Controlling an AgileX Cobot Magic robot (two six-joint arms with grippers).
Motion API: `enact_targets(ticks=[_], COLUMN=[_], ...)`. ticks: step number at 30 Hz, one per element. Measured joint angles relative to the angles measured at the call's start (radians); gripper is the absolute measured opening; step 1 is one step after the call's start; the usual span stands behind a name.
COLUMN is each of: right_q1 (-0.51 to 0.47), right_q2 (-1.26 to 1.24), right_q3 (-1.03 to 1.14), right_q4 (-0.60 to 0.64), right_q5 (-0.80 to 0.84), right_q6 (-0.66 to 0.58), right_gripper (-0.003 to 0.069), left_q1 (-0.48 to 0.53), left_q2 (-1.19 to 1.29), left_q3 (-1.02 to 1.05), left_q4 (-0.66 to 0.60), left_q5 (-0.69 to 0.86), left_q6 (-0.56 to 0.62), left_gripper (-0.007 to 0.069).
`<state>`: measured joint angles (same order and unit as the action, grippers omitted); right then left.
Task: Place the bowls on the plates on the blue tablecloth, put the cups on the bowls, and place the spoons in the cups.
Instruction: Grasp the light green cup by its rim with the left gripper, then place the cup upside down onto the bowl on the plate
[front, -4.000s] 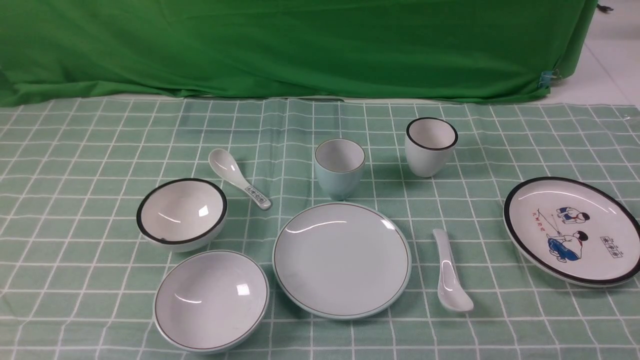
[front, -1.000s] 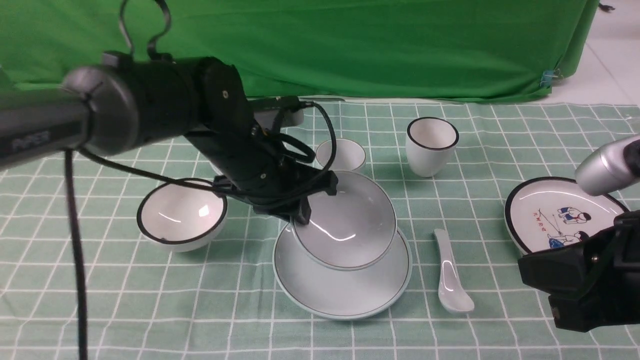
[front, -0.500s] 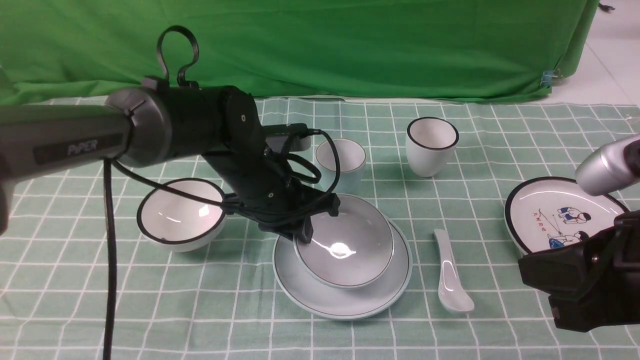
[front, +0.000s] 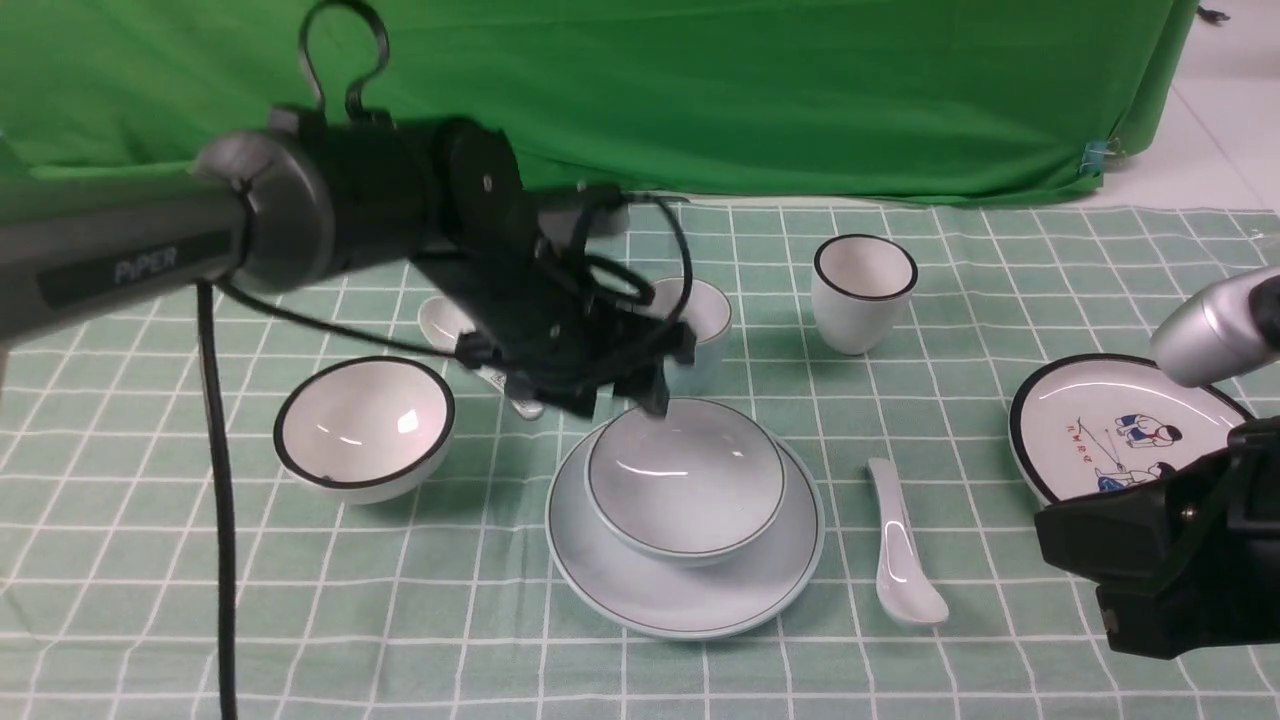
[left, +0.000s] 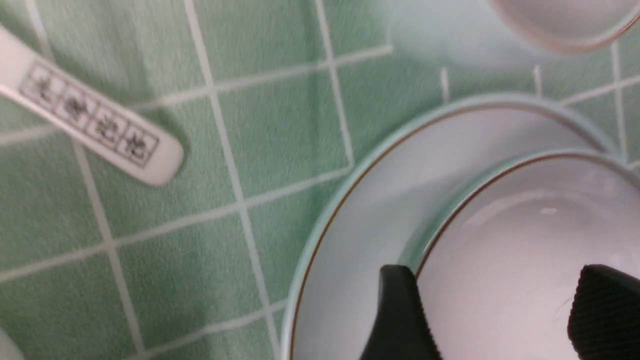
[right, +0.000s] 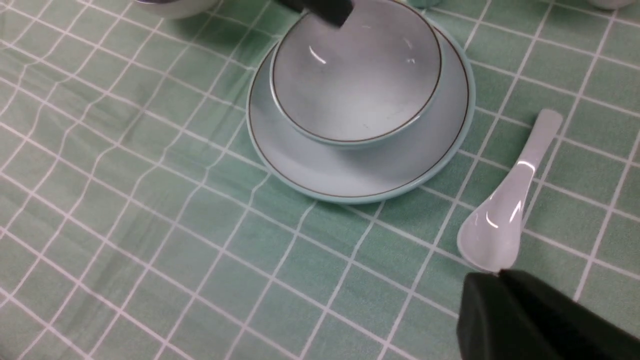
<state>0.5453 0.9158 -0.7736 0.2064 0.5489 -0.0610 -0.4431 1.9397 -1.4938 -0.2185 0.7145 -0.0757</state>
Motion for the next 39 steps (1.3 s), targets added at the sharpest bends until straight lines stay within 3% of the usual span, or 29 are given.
enact_targets(ticks=[10, 19, 21, 26, 29, 33, 39], right_q1=[0.000, 0.000, 0.000, 0.000, 0.000, 0.000, 0.000], right_q2=[0.000, 0.000, 0.000, 0.000, 0.000, 0.000, 0.000], right_q3=[0.034, 0.034, 0.034, 0.034, 0.034, 0.034, 0.034], right_q4=[0.000, 0.000, 0.000, 0.000, 0.000, 0.000, 0.000], right_q5=[-0.035, -0.047, -0.058, -0.073, -0.075, -0.076, -0.079], right_q6=[0.000, 0.000, 0.000, 0.000, 0.000, 0.000, -0.005], right_gripper=[0.0066, 0.0069, 0.0069, 0.0069, 0.0069, 0.0069, 0.0083], left_q1=[0.011, 0.048, 0.048, 0.047, 0.047, 0.048, -0.003], left_q2=[0.130, 0.249, 0.262, 0.262, 0.243, 0.161, -0.027], left_q3=[-0.222, -0.283, -0.285, -0.285, -0.285, -0.285, -0.252], left_q4=[0.074, 0.065, 0.034, 0.010, 0.024, 0.050, 0.098], left_q5=[-0.092, -0.089, -0.090, -0.086, -0.080, -0.056, 0.159], left_q6=[-0.161, -0.185, -0.185, -0.182, -0.182, -0.167, -0.076], left_gripper=[0.0463, 0.0451, 0.0396, 0.0095, 0.0039, 0.0032, 0.0031])
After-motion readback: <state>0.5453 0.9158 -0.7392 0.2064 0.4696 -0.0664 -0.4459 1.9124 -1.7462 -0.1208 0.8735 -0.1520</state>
